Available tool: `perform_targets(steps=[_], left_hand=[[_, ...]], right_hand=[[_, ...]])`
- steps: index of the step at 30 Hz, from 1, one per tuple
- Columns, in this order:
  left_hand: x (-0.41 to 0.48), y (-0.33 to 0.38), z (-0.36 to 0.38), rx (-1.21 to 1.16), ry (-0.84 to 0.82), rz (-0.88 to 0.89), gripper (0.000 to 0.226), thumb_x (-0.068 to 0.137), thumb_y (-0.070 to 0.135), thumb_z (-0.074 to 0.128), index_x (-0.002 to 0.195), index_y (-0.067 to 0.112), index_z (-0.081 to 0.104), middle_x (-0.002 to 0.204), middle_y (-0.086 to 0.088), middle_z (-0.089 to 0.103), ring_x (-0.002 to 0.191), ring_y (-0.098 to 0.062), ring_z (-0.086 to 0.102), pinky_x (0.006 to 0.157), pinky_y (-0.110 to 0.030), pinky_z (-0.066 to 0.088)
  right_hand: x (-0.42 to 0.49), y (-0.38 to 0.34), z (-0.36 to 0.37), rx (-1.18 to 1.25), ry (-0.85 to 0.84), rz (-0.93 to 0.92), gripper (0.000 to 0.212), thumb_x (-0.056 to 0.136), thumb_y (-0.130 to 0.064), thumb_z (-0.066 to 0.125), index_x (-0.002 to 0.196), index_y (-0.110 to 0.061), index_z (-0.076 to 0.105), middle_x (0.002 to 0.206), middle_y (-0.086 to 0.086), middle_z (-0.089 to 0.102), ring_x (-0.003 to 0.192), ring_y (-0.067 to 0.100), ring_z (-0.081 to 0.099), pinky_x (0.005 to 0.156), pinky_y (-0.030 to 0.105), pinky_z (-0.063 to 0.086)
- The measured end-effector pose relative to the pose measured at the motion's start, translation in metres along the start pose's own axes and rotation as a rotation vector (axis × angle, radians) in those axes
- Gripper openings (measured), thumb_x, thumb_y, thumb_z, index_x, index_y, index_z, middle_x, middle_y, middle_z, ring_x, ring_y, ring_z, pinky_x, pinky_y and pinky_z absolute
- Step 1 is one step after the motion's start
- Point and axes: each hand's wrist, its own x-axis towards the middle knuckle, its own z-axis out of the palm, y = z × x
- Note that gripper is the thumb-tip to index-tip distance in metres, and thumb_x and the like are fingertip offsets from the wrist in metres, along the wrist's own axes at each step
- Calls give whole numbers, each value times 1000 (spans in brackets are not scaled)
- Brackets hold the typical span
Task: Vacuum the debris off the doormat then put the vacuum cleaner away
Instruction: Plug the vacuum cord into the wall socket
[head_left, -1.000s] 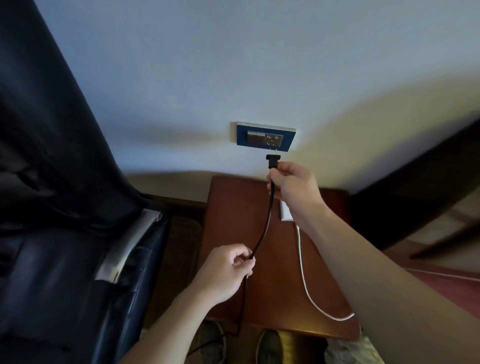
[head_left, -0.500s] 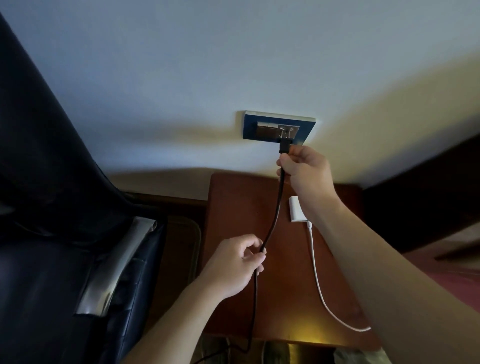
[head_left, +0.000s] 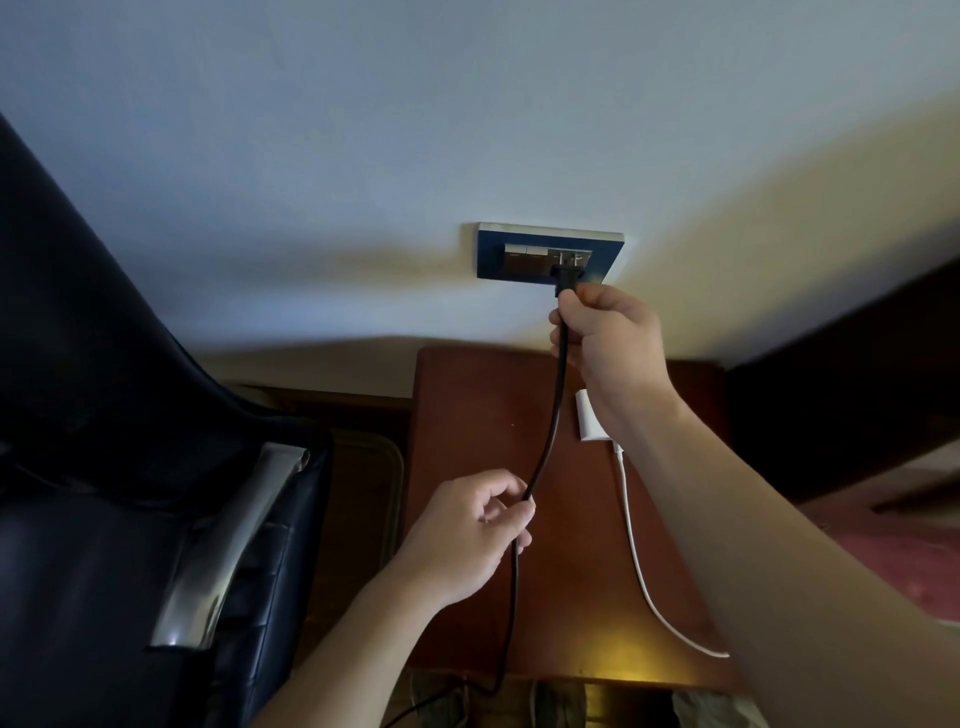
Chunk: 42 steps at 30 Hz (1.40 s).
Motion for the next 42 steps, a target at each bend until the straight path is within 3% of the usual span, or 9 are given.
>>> perform_targets(steps=[5, 9, 14, 19, 22, 26, 32, 37, 42], left_hand=[[-2, 3, 0, 13, 15, 9, 12, 102, 31, 59, 95, 29, 68, 78, 4, 77, 77, -19, 74, 72, -48, 60], [-4, 4, 1, 37, 43, 20, 14, 101, 28, 61, 89, 30, 69, 74, 6, 75, 70, -23, 72, 67, -49, 58], [-2, 6, 0, 44, 55, 38, 16, 100, 26, 62, 88, 32, 69, 70, 4, 75, 63, -14, 69, 63, -33, 55], [-1, 6, -3, -8, 63, 32, 16, 100, 25, 62, 88, 30, 70, 70, 3, 75, 68, -22, 72, 67, -41, 58], [2, 8, -6, -62, 101, 47, 17, 100, 21, 62, 87, 29, 71, 69, 0, 74, 69, -19, 73, 65, -38, 58], [6, 12, -6, -55, 77, 37, 18, 99, 25, 63, 85, 32, 70, 69, 1, 74, 69, -29, 72, 66, -49, 57], [5, 16, -4, -76, 52, 33, 18, 98, 26, 64, 83, 33, 71, 69, -1, 75, 69, -38, 69, 64, -50, 55], [0, 10, -8, -76, 88, 34, 15, 99, 22, 64, 87, 27, 72, 69, -2, 75, 70, -23, 74, 73, -49, 59], [-1, 9, -11, -76, 128, 58, 13, 99, 22, 64, 90, 26, 72, 68, -1, 75, 70, -17, 74, 69, -39, 58]], right_hand=[[-3, -2, 4, 30, 38, 48, 11, 98, -11, 62, 103, -3, 68, 79, 5, 61, 65, 13, 59, 61, 24, 53], [-4, -6, 9, 11, 85, 43, 12, 98, -8, 62, 89, -7, 68, 75, 5, 59, 63, 14, 55, 59, 23, 50], [-4, -8, 11, 21, 109, 18, 20, 97, -5, 61, 78, -7, 65, 66, 4, 56, 54, 12, 49, 55, 22, 45], [-1, -10, 13, 35, 119, 24, 19, 97, -5, 61, 79, -8, 66, 64, 3, 56, 54, 11, 50, 53, 23, 43], [4, -16, 17, 61, 149, 37, 20, 99, -8, 60, 79, -9, 64, 62, 3, 55, 52, 11, 49, 50, 23, 41], [5, -18, 18, -17, 148, 32, 18, 99, -12, 61, 82, -11, 66, 65, 2, 59, 56, 11, 52, 54, 23, 45], [6, -21, 20, -25, 161, 52, 21, 99, -11, 60, 79, -9, 65, 65, 4, 58, 58, 15, 51, 56, 27, 43], [8, -27, 28, 7, 227, 83, 24, 99, -16, 58, 77, -8, 63, 62, 5, 57, 52, 14, 49, 51, 27, 40], [8, -27, 26, 1, 197, 78, 24, 99, -18, 59, 78, -9, 65, 61, 4, 58, 52, 14, 51, 50, 26, 42]])
